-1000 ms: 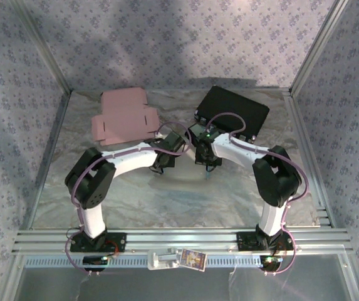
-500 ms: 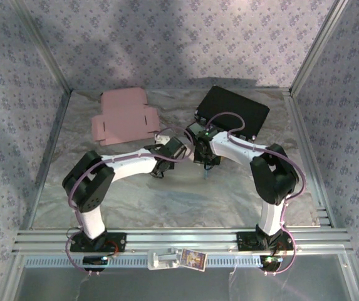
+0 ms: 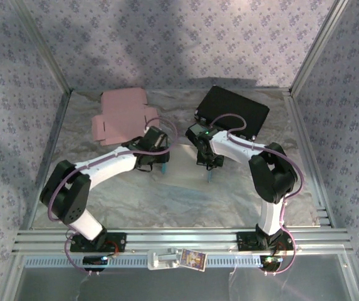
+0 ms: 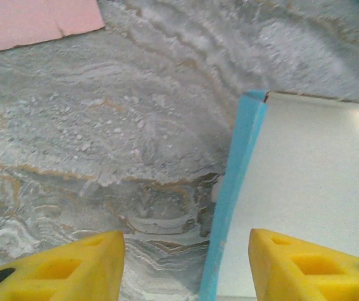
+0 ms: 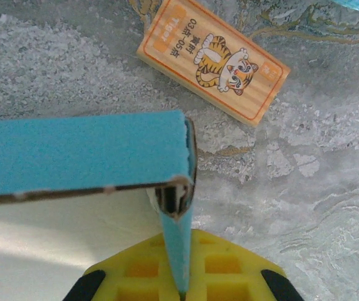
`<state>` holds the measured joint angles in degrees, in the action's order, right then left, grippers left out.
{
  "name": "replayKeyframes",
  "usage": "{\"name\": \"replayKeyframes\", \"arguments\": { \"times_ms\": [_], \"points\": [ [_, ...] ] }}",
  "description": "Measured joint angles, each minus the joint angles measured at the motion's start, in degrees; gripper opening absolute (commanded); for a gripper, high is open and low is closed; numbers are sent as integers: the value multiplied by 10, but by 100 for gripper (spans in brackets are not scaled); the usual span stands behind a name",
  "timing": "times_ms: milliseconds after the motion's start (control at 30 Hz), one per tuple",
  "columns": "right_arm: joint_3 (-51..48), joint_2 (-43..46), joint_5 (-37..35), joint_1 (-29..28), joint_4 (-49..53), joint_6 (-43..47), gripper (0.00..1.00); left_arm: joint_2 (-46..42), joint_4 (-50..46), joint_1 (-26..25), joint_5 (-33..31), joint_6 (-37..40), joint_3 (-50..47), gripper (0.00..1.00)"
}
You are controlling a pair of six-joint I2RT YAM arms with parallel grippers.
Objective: Fold the paper box
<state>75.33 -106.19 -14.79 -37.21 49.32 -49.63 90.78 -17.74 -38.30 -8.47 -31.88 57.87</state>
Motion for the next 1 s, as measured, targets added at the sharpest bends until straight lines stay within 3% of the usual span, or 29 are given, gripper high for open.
{"name": "replayKeyframes", "arguments": {
  "times_ms": [200,333,567,733,1000],
  "points": [
    [0,0,0,1,2,-1,0,4,4,24,88,34,-10,51],
    [1,0,0,2,2,-1,0,27,4,22,108,46,-9,47],
    [4,-3,-1,2,4,-1,0,76,-5,22,88,59,15,43],
    [13,-12,-6,2,16,-1,0,71,-6,21,73,57,15,49],
    [46,-37,14,12,62,-39,0,-29,-84,33,2,19,50,53]
  ]
}}
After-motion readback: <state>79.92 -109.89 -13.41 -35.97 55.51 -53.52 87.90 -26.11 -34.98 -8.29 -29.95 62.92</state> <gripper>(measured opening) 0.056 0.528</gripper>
